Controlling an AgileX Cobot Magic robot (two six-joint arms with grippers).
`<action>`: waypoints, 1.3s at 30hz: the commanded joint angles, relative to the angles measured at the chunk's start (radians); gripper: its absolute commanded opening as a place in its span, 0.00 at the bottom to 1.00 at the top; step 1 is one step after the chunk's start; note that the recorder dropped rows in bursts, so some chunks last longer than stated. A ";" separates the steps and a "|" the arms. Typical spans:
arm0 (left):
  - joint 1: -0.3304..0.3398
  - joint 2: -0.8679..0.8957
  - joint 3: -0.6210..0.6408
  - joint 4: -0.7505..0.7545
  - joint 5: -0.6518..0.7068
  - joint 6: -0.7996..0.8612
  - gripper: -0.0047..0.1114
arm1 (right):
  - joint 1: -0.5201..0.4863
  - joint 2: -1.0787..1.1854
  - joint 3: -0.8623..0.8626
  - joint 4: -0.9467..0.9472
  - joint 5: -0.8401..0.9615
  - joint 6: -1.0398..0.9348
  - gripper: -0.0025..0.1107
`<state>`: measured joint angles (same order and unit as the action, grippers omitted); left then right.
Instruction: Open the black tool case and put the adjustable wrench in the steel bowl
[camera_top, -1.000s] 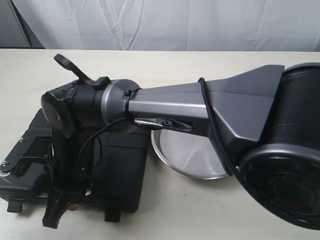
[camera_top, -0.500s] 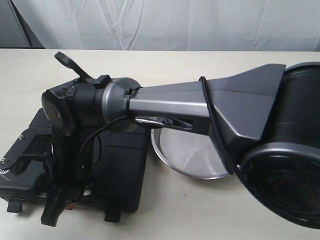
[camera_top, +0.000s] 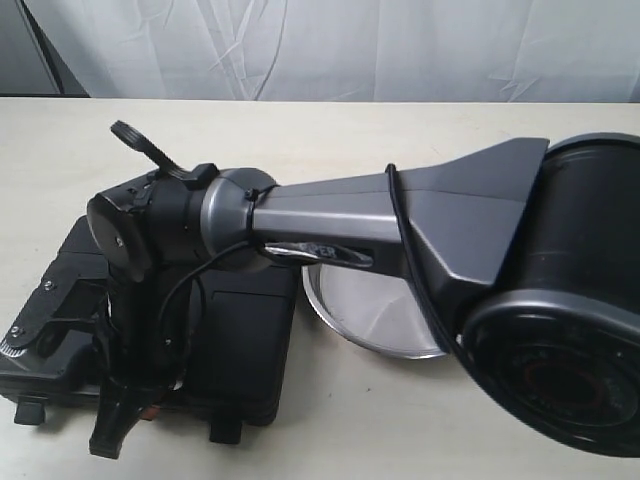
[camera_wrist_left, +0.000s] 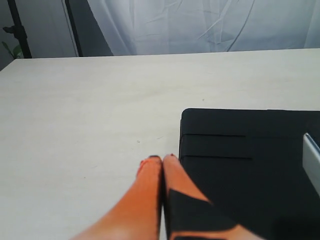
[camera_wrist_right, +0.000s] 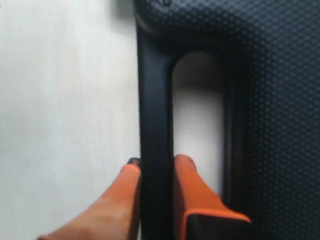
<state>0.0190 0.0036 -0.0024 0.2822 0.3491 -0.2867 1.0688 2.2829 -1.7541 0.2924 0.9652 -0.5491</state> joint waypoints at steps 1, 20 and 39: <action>0.002 -0.004 0.002 0.006 -0.011 -0.002 0.04 | 0.000 -0.005 -0.004 0.004 0.003 0.003 0.02; 0.002 -0.004 0.002 0.006 -0.011 -0.002 0.04 | 0.000 -0.080 -0.004 0.018 0.060 0.002 0.01; 0.002 -0.004 0.002 -0.019 -0.012 -0.002 0.04 | 0.000 -0.010 -0.004 0.079 0.035 -0.001 0.01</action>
<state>0.0190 0.0036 -0.0024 0.2686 0.3491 -0.2867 1.0708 2.2797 -1.7541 0.3421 1.0008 -0.5592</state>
